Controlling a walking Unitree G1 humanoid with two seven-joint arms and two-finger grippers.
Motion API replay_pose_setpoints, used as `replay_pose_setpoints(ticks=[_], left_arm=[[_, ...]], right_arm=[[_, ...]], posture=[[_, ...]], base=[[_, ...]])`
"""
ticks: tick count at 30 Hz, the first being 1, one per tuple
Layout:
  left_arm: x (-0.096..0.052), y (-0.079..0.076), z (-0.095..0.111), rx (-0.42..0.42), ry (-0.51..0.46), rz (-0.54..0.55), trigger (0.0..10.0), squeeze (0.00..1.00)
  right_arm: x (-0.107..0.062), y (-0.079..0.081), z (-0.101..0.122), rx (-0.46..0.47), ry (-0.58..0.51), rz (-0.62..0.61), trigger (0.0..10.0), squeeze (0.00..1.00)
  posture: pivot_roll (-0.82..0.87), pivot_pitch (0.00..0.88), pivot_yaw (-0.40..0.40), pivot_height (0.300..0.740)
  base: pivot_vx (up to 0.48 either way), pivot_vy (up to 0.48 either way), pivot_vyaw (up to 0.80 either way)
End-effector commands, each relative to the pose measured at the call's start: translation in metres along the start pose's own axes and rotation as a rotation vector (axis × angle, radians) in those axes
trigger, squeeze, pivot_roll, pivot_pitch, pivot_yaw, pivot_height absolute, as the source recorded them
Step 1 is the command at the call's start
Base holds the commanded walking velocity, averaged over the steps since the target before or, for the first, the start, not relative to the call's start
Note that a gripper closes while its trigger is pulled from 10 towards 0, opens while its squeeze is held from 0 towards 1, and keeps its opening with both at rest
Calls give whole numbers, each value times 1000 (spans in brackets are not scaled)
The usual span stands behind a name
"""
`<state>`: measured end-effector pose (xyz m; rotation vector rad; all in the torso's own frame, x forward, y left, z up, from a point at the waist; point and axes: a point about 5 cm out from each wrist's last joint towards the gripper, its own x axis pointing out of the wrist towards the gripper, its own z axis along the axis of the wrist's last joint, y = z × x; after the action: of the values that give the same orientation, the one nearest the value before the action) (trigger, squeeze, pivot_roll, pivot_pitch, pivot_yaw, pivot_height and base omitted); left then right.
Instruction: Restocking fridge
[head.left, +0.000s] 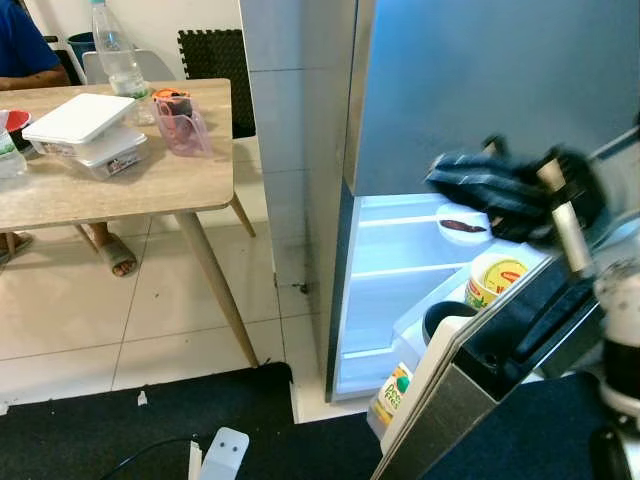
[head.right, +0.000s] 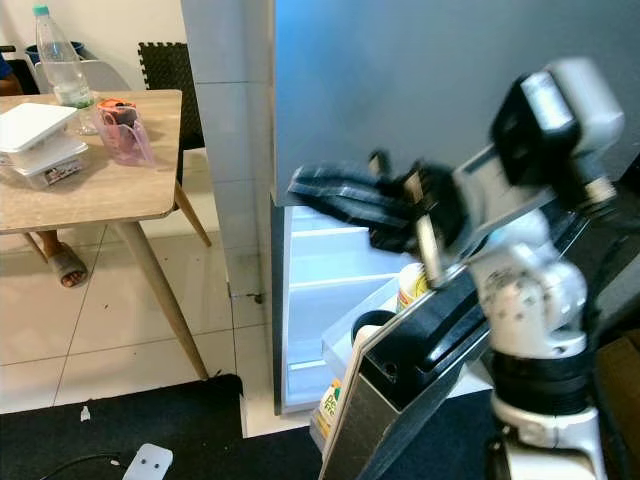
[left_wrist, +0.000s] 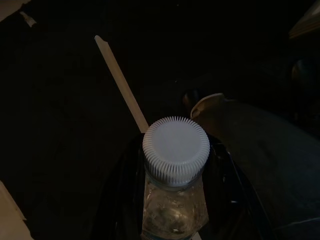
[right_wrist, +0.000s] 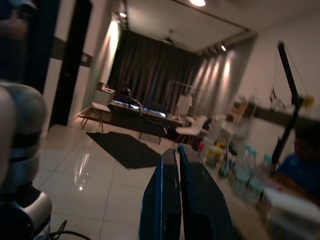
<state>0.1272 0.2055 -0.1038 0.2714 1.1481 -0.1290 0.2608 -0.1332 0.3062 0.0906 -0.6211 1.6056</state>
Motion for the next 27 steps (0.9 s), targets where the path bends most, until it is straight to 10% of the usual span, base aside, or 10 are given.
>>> replay_pose_setpoints(ticks=[1,13,27], left_arm=[[-2,1,-17,4,66,-6,10000,0],[-2,-2,-19,9,70,-13,10000,0],[-2,-5,-17,25,69,-21,10000,0]], right_arm=[[2,0,-3,-7,28,-17,10000,0],[-2,2,-7,33,61,-53,10000,0],[-12,21,-62,142,397,-25,10000,0]], posture=[[-53,0,-32,740],[-60,0,-31,740],[-64,0,-33,740]], base=[[-304,0,0],[-314,0,0],[-228,0,0]])
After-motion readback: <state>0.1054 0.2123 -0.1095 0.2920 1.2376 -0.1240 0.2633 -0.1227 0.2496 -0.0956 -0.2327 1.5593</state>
